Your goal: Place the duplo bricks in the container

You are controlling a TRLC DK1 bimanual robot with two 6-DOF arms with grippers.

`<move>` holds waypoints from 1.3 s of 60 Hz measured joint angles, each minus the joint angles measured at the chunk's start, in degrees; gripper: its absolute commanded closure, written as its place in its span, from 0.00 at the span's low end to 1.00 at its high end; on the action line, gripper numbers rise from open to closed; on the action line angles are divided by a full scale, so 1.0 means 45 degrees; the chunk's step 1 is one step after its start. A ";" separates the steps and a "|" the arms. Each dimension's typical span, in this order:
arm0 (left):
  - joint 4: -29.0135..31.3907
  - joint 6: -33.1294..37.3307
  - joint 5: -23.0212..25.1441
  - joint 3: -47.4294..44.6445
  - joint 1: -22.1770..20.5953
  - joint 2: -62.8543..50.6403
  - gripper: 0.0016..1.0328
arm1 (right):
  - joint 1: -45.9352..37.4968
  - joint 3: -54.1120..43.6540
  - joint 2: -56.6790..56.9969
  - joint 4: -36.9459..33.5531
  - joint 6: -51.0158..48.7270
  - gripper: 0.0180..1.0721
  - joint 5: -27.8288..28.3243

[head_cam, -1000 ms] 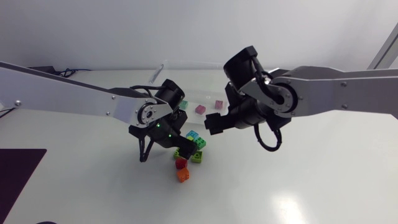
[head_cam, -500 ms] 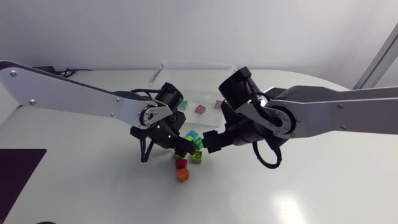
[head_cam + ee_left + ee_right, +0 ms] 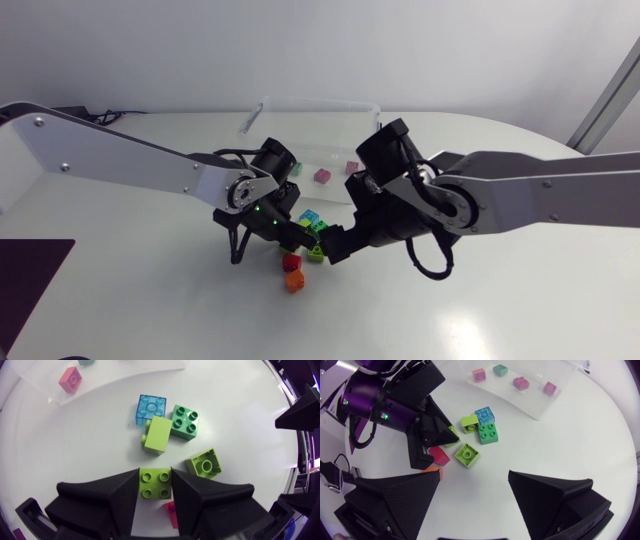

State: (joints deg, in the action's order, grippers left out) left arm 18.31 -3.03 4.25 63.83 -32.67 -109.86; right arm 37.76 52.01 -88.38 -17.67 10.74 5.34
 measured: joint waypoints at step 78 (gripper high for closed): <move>-0.2336 -0.0272 -0.0049 0.3152 0.2438 0.3424 0.80 | -0.1399 0.0782 -0.3045 0.0291 -0.8349 0.05 0.2283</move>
State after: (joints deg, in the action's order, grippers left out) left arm 7.79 -4.25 4.03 78.02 -21.69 -94.45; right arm 31.46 55.53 -102.08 -16.36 -26.83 15.62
